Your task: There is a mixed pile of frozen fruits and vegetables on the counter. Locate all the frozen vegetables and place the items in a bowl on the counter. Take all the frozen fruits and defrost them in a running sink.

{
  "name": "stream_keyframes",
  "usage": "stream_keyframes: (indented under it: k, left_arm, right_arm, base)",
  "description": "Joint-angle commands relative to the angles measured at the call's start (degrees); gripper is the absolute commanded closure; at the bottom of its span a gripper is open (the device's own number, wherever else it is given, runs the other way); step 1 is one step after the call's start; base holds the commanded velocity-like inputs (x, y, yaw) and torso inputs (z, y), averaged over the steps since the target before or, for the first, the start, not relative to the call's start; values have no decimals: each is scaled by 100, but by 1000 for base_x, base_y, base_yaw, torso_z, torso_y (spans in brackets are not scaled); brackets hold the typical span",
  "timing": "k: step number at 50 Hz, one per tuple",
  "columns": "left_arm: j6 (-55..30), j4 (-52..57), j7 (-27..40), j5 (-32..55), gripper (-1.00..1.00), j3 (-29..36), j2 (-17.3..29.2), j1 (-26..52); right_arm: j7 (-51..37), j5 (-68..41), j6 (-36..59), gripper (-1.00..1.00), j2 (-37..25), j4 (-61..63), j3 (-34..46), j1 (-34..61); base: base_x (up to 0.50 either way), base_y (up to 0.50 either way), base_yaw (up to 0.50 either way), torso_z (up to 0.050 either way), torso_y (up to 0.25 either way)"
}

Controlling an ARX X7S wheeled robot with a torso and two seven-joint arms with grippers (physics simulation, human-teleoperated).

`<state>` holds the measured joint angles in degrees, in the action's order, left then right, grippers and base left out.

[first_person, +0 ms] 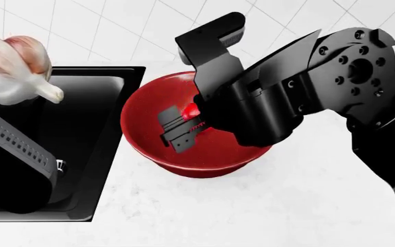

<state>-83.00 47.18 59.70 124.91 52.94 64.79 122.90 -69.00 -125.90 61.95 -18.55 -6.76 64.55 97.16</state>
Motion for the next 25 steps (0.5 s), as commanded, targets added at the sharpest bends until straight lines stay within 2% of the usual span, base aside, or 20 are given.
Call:
stream_keyframes:
  k: [1, 16, 21, 25]
  left_arm:
    - [30, 0, 39, -28, 100, 22, 12, 22]
    - [18, 3, -16, -94, 100, 19, 18, 12]
    - [53, -18, -78, -148, 100, -41, -29, 13]
    - [108, -102, -129, -190, 100, -71, -180, 31]
  right_arm:
    - [66, 66, 36, -100, -2, 6, -22, 87]
    - [-84, -3, 37, -100, -117, 115, -138, 534]
    - [-374, -231, 17, -100, -248, 261, -198, 858]
    - [-903, -829, -18, -100, -498, 530, -222, 1355]
  base:
    - [0, 0, 0, 0, 0]
    - [0, 0, 0, 1, 0]
    - [0, 0, 0, 0, 0]
    - [0, 0, 0, 0, 0]
